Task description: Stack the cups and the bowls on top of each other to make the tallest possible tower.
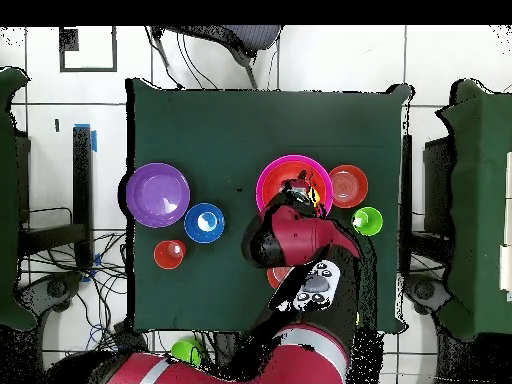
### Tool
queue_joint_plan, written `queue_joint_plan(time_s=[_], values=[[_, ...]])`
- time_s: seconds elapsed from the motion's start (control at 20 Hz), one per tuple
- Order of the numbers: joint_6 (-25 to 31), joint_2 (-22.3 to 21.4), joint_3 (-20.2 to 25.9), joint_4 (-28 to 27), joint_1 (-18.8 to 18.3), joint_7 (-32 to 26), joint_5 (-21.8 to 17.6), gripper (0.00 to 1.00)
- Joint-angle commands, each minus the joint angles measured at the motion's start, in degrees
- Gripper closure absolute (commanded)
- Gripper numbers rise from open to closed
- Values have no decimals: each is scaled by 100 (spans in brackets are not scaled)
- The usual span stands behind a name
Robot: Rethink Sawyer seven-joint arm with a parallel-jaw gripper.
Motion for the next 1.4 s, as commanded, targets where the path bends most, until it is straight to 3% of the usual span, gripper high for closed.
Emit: queue_joint_plan(time_s=[0.05,0.55,0.75,1.1,1.4], values=[[531,57,862,40,-306,1147,-92,0],[857,-416,2172,714,-1379,1044,-138,0],[823,-341,2106,637,-1318,997,-179,0],[1133,-390,2462,754,-1613,878,-147,0],[1308,-395,2406,745,-1538,918,-55,0]])
